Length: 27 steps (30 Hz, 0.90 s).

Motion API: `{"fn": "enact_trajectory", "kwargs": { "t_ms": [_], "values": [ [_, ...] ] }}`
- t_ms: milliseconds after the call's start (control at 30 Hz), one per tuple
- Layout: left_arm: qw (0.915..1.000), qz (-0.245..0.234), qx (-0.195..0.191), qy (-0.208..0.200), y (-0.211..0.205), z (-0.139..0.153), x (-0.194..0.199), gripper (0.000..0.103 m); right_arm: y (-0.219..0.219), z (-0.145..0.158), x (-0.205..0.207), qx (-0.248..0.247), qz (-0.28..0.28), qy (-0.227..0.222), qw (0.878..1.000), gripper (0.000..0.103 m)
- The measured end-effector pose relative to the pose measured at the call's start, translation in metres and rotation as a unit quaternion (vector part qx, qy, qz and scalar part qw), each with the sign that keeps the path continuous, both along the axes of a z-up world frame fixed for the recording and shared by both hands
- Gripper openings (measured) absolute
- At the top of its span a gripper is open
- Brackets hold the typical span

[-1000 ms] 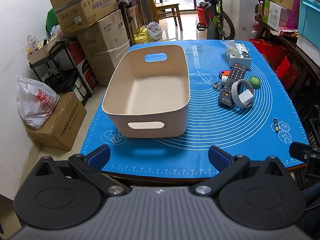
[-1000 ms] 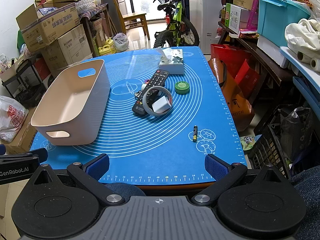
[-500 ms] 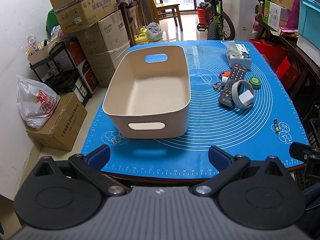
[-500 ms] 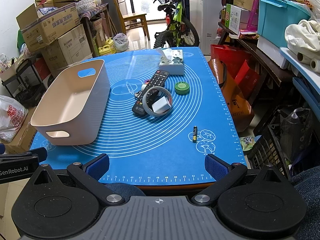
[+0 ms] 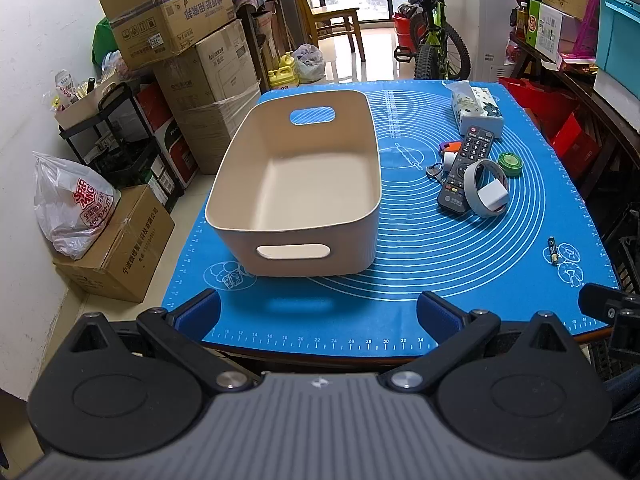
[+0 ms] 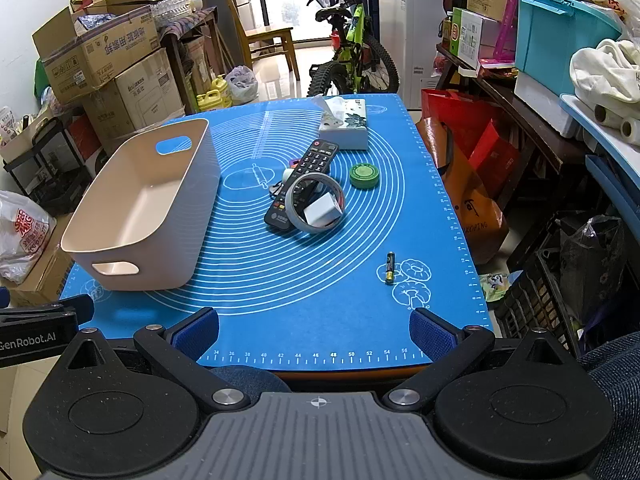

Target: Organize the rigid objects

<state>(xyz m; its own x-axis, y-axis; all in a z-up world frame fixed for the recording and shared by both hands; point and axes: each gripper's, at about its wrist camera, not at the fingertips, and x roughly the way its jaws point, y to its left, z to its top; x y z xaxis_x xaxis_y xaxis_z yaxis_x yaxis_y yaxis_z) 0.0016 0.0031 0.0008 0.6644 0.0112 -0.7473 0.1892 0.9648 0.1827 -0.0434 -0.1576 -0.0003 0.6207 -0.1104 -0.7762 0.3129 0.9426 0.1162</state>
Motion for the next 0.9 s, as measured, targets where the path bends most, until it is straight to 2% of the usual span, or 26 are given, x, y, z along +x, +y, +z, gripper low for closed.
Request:
{"fn": "enact_trajectory", "kwargs": {
  "t_ms": [500,900],
  "values": [
    [1.0,0.002,-0.003,-0.002,0.005,0.002,0.003,0.103,0.004,0.005,0.002,-0.001,-0.007,-0.008,1.0,0.1],
    [0.9997,0.005,-0.006,-0.024,0.032,0.019,0.047,0.103,0.008,0.027,0.024,-0.014,-0.02,-0.024,0.999,0.101]
  ]
}}
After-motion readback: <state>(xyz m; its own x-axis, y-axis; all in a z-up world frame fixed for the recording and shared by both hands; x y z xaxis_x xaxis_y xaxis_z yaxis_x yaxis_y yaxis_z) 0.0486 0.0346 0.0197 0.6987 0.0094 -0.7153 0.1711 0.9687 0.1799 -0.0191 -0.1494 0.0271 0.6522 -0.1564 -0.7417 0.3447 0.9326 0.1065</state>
